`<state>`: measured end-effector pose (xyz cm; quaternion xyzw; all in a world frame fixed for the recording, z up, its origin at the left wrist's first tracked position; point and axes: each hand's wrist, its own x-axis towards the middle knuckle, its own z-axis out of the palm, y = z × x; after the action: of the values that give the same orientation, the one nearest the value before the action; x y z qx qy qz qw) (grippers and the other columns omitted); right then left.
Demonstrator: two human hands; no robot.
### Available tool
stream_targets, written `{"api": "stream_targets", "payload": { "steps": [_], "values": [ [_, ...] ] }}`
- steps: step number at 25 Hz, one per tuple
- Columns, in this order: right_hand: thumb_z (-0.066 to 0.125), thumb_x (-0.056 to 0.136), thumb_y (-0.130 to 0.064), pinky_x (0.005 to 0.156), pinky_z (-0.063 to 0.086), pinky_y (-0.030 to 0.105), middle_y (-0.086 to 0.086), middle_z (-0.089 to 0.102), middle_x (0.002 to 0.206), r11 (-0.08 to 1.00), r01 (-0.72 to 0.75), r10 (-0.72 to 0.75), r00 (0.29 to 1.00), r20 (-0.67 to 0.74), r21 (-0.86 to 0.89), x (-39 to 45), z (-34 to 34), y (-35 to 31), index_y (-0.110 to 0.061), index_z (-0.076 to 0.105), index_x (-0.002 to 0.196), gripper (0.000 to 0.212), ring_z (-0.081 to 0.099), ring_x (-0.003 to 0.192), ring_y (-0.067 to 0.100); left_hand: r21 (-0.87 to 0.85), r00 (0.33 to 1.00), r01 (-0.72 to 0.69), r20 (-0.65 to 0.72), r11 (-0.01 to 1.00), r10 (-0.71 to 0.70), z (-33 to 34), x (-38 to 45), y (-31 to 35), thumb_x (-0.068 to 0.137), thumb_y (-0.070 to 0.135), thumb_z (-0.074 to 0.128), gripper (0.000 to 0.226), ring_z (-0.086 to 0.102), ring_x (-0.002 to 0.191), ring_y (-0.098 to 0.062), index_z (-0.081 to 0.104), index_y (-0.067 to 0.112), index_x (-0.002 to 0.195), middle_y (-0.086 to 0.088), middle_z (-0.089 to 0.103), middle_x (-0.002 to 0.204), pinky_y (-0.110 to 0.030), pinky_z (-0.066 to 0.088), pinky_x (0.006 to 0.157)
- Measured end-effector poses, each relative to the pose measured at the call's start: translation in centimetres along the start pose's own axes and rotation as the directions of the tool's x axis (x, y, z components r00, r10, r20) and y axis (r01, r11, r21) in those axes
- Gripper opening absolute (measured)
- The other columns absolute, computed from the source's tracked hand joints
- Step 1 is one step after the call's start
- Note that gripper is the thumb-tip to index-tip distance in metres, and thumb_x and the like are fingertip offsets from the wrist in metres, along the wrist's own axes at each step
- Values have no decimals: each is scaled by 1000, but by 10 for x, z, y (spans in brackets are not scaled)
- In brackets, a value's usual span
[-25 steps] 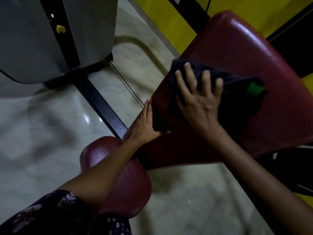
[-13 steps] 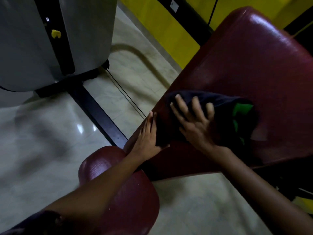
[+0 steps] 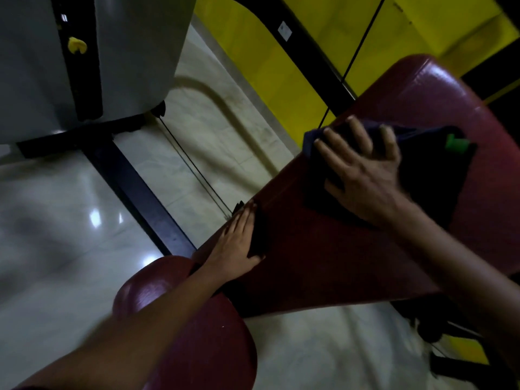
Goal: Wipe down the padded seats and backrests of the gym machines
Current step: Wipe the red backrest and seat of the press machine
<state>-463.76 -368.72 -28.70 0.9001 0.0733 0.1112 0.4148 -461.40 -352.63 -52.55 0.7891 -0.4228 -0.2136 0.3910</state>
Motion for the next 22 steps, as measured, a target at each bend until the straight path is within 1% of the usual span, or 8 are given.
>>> {"api": "stream_targets", "payload": {
  "steps": [4, 7, 11, 13, 14, 17, 20, 22],
  "values": [
    [36, 85, -44, 109, 15, 48, 13, 52, 132, 918, -398, 394, 913, 107, 8, 44, -32, 73, -8, 54, 121, 54, 38, 127, 34, -80, 998, -2, -58, 997, -3, 7, -1, -4, 85, 46, 63, 108, 1, 146, -15, -28, 30, 140, 2, -18, 157, -39, 18, 118],
    [45, 79, -41, 97, 28, 42, 16, 63, 104, 960, -281, 275, 951, 142, 19, 64, -23, 50, -6, 65, 99, 45, 52, 104, 35, -68, 995, -12, -104, 998, 5, 8, -1, -7, 83, 45, 63, 104, 4, 147, -16, -20, 29, 143, 5, -12, 157, -43, 16, 118],
    [70, 56, -40, 80, 30, 40, 14, 62, 70, 997, 2, -24, 956, 293, 75, 53, 6, -45, -3, 67, 70, 40, 57, 70, 30, -56, 994, -40, -100, 998, 34, 5, 3, -9, 81, 46, 64, 104, 3, 147, -20, -15, 27, 147, 0, -3, 159, -40, 8, 118],
    [70, 59, -42, 81, 30, 43, 14, 61, 71, 991, 80, -112, 931, 348, 105, 48, 14, -60, -1, 65, 72, 44, 57, 71, 30, -87, 994, -57, -94, 995, 49, 3, 4, -10, 80, 46, 65, 106, 8, 146, -18, -13, 27, 149, 0, 1, 159, -37, 14, 118],
    [65, 62, -43, 82, 30, 44, 13, 61, 71, 992, 77, -105, 949, 297, 102, 51, 15, -52, -2, 64, 74, 42, 57, 71, 30, -105, 994, -53, -99, 993, 42, 2, 3, -11, 79, 46, 66, 106, 9, 146, -16, -11, 25, 150, 0, 3, 159, -34, 14, 118],
    [54, 69, -37, 91, 33, 45, 14, 63, 76, 989, -150, 149, 983, 112, 7, 65, -1, 2, -4, 65, 79, 36, 58, 79, 31, -142, 996, -14, -84, 990, 2, 0, 2, -15, 82, 41, 65, 106, 9, 146, -17, -15, 20, 147, 0, -1, 159, -33, 12, 119],
    [47, 82, -44, 108, 21, 50, 19, 61, 104, 937, -330, 344, 928, 141, -111, 75, -21, 48, -2, 63, 96, 47, 48, 109, 39, -143, 997, 8, -76, 990, -19, 2, 4, -16, 86, 40, 63, 106, 5, 146, -16, -27, 24, 139, 3, -17, 157, -35, 14, 117],
    [46, 83, -44, 109, 24, 52, 20, 60, 107, 927, -362, 374, 913, 161, -99, 73, -24, 43, 0, 63, 98, 50, 48, 110, 39, -164, 995, 41, -78, 986, -54, 3, 6, -18, 86, 40, 63, 105, 7, 146, -15, -23, 21, 145, 3, -14, 158, -35, 16, 116]
  ]
}}
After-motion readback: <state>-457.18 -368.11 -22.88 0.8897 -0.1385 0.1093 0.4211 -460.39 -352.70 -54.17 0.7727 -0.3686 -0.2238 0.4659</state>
